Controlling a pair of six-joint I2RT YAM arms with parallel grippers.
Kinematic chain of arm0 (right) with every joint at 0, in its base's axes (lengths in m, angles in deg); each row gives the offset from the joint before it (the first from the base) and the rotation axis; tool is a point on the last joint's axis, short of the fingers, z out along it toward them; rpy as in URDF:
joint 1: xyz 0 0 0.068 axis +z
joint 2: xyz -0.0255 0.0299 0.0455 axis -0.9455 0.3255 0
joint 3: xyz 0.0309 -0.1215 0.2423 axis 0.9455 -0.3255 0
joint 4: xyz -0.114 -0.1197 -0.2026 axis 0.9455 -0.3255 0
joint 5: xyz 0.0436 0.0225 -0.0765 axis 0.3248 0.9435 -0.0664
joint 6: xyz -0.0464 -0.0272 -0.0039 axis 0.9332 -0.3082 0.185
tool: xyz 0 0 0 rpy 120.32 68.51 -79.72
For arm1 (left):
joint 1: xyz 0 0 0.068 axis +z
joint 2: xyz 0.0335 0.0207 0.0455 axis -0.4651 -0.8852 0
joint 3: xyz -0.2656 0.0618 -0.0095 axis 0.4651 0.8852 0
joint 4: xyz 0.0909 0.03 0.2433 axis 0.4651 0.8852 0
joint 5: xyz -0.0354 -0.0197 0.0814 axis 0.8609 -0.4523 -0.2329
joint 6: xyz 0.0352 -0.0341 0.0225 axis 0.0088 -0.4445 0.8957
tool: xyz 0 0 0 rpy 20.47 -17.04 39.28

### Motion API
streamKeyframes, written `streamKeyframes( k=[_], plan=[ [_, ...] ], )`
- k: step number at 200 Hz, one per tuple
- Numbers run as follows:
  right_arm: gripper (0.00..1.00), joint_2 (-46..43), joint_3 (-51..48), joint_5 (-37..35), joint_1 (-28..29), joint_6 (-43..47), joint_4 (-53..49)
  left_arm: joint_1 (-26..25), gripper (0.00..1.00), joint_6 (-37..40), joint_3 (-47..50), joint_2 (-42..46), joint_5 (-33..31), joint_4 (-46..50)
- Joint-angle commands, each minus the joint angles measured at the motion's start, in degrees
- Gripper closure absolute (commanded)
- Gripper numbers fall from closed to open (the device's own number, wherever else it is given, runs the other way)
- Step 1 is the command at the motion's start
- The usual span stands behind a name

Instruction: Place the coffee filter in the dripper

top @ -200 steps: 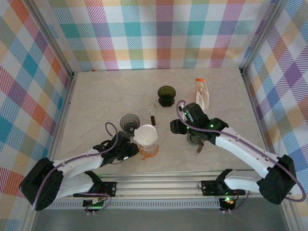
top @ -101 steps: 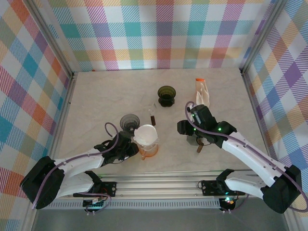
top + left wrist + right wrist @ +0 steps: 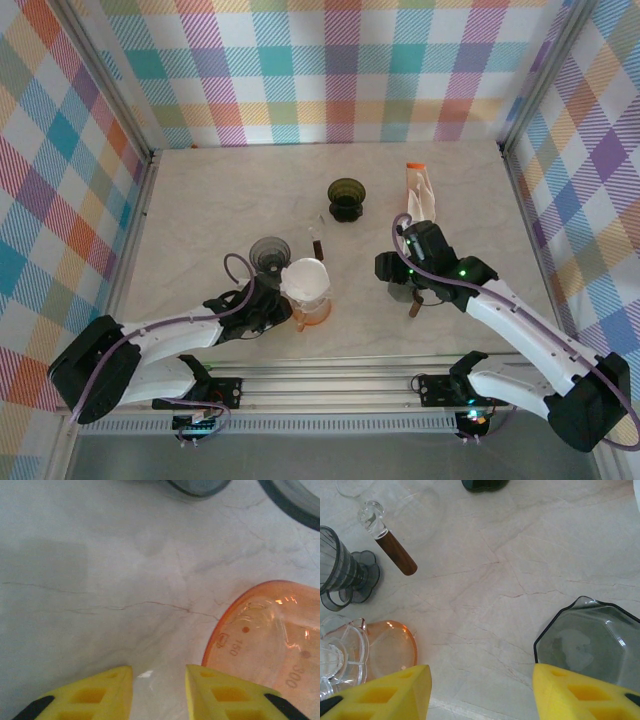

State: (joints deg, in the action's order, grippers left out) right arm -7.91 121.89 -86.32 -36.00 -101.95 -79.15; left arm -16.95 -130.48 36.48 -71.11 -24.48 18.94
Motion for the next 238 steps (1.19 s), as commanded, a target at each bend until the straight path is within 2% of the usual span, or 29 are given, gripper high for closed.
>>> streamKeyframes(
  k=[1, 59, 114, 168, 238],
  plan=[
    [0.45, -1.39, -0.89, 0.41, -0.55, -0.83, -0.52, -2.43, 0.7, -1.56, -1.25, -1.81, 6.04, -9.56],
    [0.45, -2.27, -1.15, -0.62, -1.25, -0.92, -1.01, -3.66, 0.7, -2.15, -3.35, -5.28, 6.09, -12.37],
    [0.45, -7.87, -1.45, -3.93, -3.88, -1.03, -3.7, -3.93, 0.71, -1.85, -6.49, -12.17, 6.87, -15.86],
    [0.45, -13.18, -1.67, -4.81, -6.95, -1.04, -6.16, -4.25, 0.72, -1.75, -11.6, -18.57, 7.78, -18.36],
    [0.45, -16.46, -3.18, -4.59, -7.58, -1.89, -8.13, -4.52, 0.73, -1.24, -19.66, -27.26, 9.04, -19.52]
  ],
)
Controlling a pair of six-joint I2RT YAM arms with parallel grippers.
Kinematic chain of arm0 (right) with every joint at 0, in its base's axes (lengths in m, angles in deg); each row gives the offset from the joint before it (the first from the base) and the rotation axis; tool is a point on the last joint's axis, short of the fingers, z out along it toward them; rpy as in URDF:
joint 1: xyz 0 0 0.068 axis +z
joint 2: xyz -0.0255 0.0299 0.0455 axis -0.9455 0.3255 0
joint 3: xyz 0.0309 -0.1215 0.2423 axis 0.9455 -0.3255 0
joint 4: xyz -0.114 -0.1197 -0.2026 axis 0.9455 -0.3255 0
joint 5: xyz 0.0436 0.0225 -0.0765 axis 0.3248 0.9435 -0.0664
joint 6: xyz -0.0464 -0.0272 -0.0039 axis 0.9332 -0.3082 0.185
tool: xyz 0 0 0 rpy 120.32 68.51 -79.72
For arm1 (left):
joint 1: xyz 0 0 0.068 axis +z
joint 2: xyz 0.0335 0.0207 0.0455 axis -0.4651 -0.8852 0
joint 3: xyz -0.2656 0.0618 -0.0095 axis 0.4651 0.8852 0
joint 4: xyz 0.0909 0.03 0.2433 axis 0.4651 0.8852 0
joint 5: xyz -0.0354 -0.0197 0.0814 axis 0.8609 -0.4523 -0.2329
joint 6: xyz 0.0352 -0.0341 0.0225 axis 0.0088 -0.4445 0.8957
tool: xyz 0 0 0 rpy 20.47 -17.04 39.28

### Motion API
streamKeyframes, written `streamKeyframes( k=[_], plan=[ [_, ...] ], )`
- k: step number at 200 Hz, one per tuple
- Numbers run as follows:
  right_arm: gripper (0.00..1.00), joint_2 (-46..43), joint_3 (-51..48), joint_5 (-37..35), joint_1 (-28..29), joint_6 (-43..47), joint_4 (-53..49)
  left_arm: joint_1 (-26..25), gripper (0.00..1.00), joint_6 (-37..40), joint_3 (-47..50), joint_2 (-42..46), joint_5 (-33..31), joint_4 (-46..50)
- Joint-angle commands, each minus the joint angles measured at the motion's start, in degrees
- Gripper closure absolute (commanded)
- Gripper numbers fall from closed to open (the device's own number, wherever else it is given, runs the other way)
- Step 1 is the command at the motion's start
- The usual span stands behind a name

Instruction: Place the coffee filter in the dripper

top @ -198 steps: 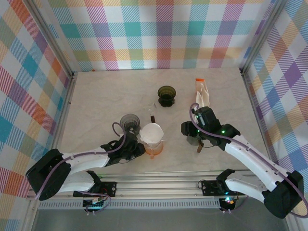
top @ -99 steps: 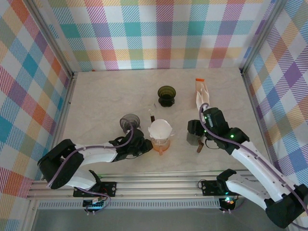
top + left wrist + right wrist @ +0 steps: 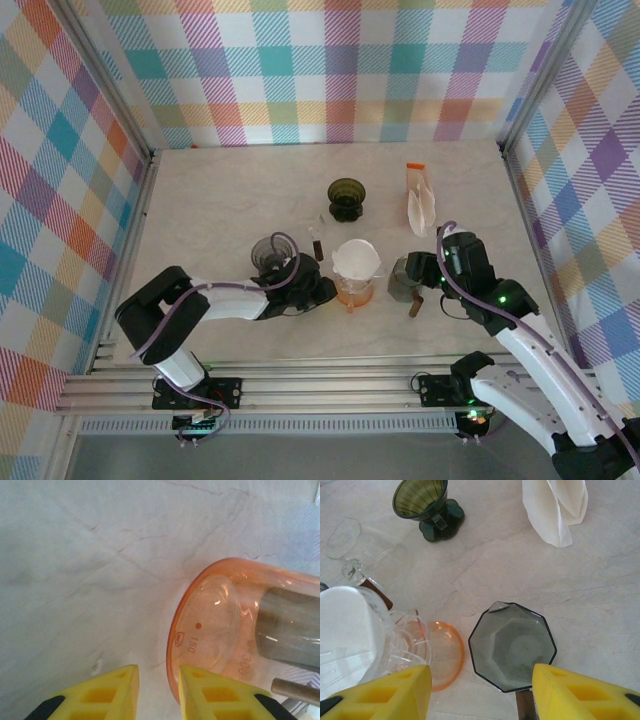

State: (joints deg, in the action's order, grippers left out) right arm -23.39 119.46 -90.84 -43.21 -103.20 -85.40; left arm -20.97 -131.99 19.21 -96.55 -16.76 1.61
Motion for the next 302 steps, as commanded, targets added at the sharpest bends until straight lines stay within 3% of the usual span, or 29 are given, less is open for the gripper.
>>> streamKeyframes(
  k=[1, 52, 105, 143, 167, 210, 273, 302],
  plan=[
    [0.45, -1.01, -0.76, -0.07, -0.37, -0.64, -1.97, -0.47, 0.73, 0.27, -2.37, -1.88, 1.32, -2.19],
    [0.45, -3.55, -1.2, -0.42, -0.37, -0.64, -3.9, -0.51, 0.72, 1.22, -0.22, 1.75, 1.32, 2.05],
    [0.44, -4.37, -1.53, 0.0, -0.35, -0.9, -3.96, -1.51, 0.64, 2.92, 7.22, 17.74, -1.48, 16.25],
    [0.43, -4.68, -1.81, 0.1, -0.33, -0.85, -4.24, -11.43, 0.53, 11.79, 2.92, 24.57, -12.79, 25.44],
    [0.42, -4.81, -1.81, 0.02, -0.38, -1.07, -4.74, -17.45, 0.49, 18.05, 0.79, 22.89, -18.32, 22.94],
    [0.4, -5.07, -1.16, -0.33, -0.37, -1.0, -6.06, -23.39, 0.41, 26.88, -3.78, 15.2, -22.18, 19.45],
    [0.39, -5.69, -0.82, -0.95, -0.37, -0.82, -6.71, -23.63, 0.44, 29.55, -6.16, 8.99, -24.08, 16.12],
    [0.38, -5.81, -0.62, -1.26, -0.38, -0.46, -6.98, -23.52, 0.52, 30.1, -6.95, 6.74, -24.72, 14.79]
  ],
)
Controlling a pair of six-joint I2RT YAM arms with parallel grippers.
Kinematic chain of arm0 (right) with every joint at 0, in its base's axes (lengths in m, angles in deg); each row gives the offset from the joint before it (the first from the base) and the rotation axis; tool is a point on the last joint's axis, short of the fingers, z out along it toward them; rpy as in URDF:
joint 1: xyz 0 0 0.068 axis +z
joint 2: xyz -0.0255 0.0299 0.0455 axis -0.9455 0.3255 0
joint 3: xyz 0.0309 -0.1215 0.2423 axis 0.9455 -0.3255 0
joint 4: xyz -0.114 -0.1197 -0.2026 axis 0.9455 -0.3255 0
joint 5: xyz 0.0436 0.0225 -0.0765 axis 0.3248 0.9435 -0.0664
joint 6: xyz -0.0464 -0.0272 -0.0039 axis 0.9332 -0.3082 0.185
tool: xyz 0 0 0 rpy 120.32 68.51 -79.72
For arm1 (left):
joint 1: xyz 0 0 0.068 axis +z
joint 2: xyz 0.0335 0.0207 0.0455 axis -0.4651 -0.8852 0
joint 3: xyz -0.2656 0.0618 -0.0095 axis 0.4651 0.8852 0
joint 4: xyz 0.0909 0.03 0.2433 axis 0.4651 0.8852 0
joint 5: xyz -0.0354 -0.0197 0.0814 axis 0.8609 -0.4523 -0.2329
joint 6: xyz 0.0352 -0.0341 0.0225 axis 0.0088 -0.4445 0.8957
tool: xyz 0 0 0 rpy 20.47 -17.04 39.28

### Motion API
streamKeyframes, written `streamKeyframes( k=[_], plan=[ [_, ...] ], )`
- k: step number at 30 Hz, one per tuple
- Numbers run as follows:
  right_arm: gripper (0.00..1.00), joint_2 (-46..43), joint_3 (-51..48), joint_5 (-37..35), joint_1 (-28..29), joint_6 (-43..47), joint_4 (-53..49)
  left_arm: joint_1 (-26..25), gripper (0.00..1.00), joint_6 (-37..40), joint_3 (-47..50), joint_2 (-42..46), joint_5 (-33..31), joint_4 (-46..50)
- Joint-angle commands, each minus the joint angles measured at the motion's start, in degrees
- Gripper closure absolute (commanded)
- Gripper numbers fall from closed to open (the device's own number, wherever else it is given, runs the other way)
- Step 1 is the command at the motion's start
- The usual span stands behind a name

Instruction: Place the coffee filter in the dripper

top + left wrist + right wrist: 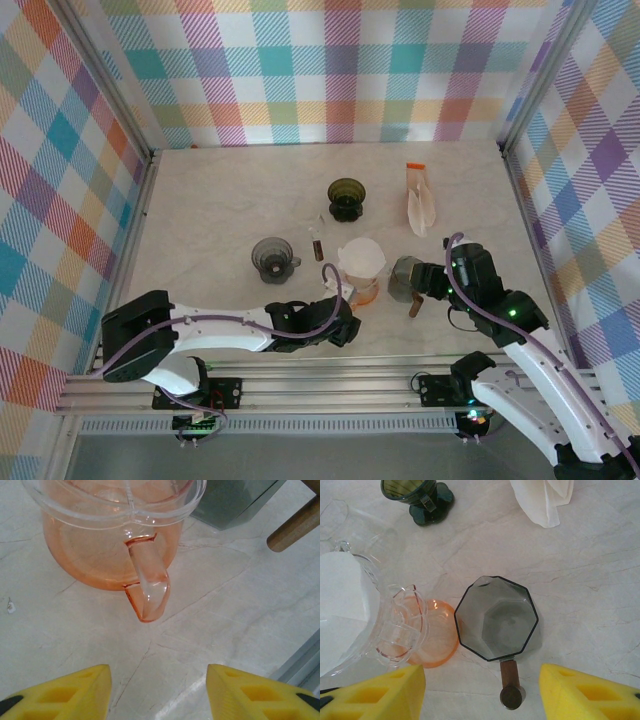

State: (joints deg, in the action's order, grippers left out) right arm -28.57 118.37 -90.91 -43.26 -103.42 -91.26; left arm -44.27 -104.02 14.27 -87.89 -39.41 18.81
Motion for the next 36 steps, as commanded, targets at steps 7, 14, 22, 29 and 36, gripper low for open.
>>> streamKeyframes(
  k=[7, 14, 22, 29, 36],
  plan=[
    [0.38, -1.08, 0.76, -1.59, -0.32, 0.13, -1.45, -0.22, 0.56, 2.65, -2.16, -3.9, -3.73, -3.66],
    [0.38, -1.22, 0.42, -1.76, -0.33, 0.26, -1.22, -0.23, 0.69, 1.81, -1.0, -4.66, -6.32, -5.19],
    [0.38, -0.91, 0.17, -1.85, -0.34, 0.21, -0.53, -0.2, 0.78, 1.3, 0.09, -5.56, -7.55, -7.58],
    [0.38, -0.86, 0.04, -2.12, -0.33, 0.19, -0.49, -0.24, 0.83, 1.98, 1.32, -7.19, -8.16, -11.52],
    [0.38, -0.86, -0.07, -2.03, -0.33, 0.06, -0.47, 0.11, 0.87, 3.22, 1.27, -8.79, -8.97, -13.33]
  ],
)
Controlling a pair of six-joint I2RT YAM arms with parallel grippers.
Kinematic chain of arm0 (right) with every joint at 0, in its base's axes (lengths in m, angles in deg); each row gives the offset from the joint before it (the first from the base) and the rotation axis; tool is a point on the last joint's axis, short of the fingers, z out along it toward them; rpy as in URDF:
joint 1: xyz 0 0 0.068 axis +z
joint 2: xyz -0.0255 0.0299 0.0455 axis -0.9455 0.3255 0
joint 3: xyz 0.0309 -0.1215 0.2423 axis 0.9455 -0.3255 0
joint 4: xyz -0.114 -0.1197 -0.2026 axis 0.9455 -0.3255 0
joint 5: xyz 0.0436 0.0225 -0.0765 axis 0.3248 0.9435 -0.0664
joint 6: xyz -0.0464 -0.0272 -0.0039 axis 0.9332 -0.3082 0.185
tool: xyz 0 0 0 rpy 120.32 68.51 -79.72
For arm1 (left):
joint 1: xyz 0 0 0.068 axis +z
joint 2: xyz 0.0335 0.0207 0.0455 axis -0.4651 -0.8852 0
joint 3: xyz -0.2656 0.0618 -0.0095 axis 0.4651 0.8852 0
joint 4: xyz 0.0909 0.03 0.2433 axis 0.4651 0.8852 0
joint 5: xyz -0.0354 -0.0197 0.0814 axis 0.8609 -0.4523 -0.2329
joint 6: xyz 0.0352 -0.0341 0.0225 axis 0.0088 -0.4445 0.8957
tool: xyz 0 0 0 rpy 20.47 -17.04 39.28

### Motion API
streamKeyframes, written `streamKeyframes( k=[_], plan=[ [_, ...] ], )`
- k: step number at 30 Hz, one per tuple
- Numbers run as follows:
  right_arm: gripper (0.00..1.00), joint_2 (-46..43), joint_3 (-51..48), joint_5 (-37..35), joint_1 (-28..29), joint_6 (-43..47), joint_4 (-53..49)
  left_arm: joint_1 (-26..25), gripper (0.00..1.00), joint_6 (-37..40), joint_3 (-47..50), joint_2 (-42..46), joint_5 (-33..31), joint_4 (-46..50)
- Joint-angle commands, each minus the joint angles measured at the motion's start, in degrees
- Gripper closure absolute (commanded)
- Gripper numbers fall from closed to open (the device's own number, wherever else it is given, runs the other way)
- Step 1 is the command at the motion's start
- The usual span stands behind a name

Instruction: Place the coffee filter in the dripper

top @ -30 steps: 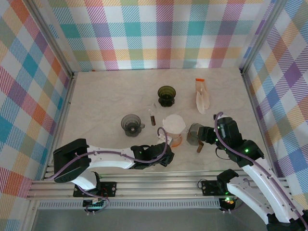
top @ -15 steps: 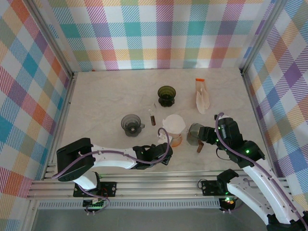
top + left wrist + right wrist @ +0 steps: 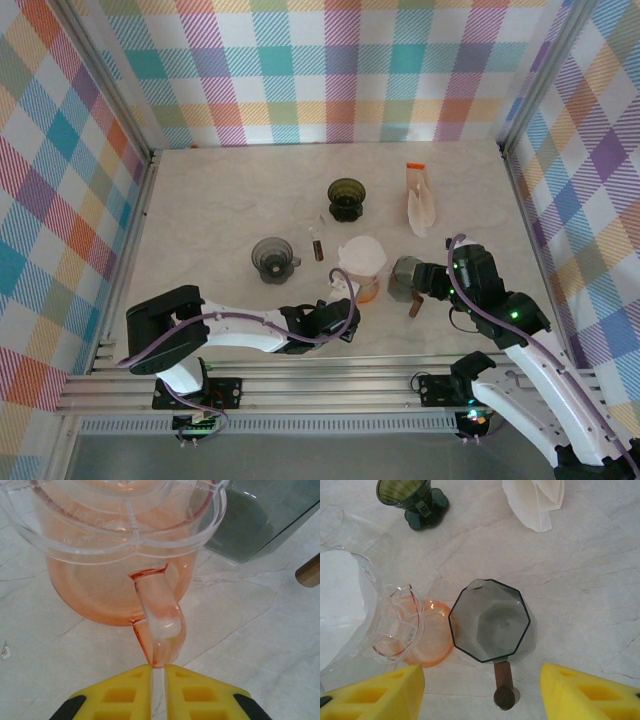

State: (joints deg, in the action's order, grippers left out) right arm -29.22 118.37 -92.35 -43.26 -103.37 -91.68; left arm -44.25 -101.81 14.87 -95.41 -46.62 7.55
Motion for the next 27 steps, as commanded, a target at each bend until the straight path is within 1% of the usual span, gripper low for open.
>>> streamKeyframes(
  k=[1, 8, 27],
  plan=[
    [0.38, -0.25, 0.01, -0.59, -0.33, 0.02, -0.02, 0.29, 0.88, 1.21, 0.52, -1.44, -1.7, -2.16],
    [0.38, -0.38, 0.09, -0.59, -0.33, 0.05, -0.11, 2.25, 0.92, 2.63, -0.79, -3.45, -0.73, -2.95],
    [0.38, -0.65, -0.45, -0.59, -0.33, -0.03, -0.1, 9.26, 0.93, 5.51, -8.45, -12.13, 3.83, -4.36]
  ],
)
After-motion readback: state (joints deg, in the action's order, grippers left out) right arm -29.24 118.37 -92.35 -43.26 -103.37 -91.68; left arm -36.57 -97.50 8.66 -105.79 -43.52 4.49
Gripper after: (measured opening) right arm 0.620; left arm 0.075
